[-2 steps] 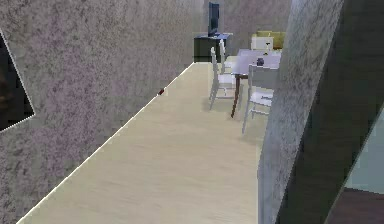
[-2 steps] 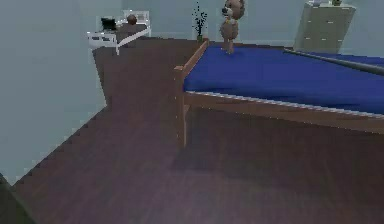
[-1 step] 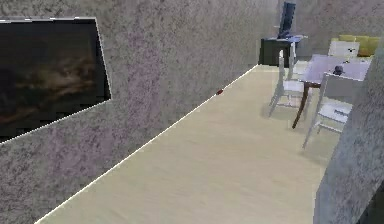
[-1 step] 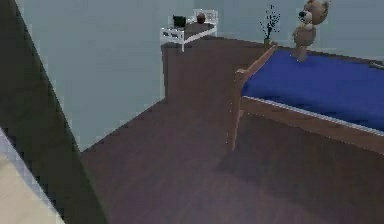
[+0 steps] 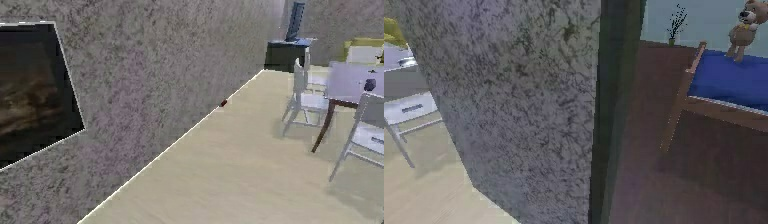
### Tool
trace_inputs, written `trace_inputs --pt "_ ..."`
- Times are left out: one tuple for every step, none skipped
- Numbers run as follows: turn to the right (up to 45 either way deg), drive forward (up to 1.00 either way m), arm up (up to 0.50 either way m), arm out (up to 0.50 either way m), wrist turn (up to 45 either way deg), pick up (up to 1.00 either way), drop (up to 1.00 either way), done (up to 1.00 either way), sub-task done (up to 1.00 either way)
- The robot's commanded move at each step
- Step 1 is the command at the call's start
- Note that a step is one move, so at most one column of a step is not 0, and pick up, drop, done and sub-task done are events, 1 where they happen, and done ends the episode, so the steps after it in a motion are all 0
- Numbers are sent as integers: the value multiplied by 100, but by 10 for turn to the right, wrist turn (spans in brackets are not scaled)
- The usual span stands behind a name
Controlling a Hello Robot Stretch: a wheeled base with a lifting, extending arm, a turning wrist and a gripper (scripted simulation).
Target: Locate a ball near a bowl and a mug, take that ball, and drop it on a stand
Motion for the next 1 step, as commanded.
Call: trace_inputs --pt "150 0 0 0 0 0 0 0 0"
